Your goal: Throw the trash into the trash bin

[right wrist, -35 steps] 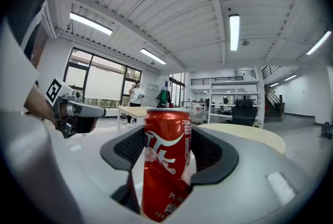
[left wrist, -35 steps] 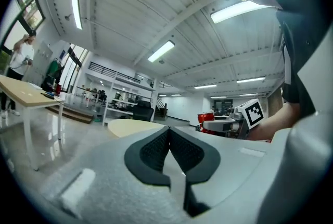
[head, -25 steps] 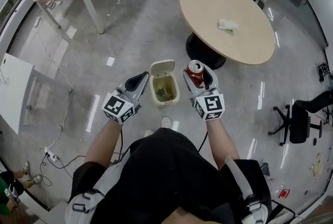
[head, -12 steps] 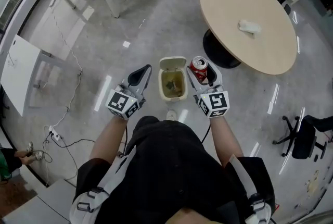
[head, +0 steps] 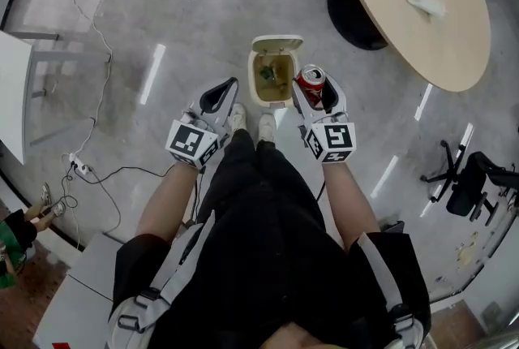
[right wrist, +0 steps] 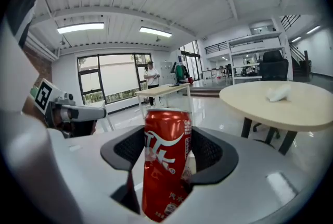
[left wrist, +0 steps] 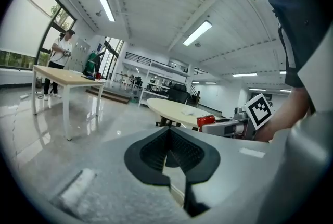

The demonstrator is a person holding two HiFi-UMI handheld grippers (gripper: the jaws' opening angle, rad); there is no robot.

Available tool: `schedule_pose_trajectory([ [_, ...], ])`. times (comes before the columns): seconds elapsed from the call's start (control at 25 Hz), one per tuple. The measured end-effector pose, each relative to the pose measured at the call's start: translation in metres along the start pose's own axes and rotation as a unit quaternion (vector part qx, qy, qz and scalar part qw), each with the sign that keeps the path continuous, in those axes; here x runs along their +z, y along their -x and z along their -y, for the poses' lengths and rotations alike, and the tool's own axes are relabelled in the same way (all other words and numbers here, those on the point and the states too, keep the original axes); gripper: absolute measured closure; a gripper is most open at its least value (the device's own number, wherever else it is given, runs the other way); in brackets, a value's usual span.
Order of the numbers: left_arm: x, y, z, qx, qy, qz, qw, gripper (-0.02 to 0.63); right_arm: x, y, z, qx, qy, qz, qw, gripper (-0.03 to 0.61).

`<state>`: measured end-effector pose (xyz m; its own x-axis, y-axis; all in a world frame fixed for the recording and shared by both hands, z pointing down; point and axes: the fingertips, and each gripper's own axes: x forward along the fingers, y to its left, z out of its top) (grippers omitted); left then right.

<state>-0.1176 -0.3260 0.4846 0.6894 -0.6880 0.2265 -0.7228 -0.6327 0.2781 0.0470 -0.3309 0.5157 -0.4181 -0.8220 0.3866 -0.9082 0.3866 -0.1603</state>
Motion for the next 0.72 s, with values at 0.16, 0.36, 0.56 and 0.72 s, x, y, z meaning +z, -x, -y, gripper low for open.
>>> schedule_pose_trajectory([
  [0.16, -0.039, -0.006, -0.012, -0.001, 0.016, -0.037, 0.9992, 0.612, -0.057, -0.018, -0.001, -0.004, -0.009, -0.054, 0.999, 0.295],
  [0.36, -0.092, -0.011, -0.026, -0.001, 0.032, -0.085, 0.9959, 0.612, -0.121, -0.036, 0.002, -0.008, -0.014, -0.114, 0.993, 0.295],
  [0.56, -0.118, -0.01, -0.027, 0.0, 0.08, -0.099, 0.9918, 0.612, -0.158, -0.045, 0.011, -0.025, -0.048, -0.137, 0.989, 0.295],
  [0.72, -0.122, -0.012, -0.029, -0.006, 0.056, -0.106, 0.9928, 0.612, -0.165, -0.053, 0.009, -0.032, -0.06, -0.138, 0.988, 0.295],
])
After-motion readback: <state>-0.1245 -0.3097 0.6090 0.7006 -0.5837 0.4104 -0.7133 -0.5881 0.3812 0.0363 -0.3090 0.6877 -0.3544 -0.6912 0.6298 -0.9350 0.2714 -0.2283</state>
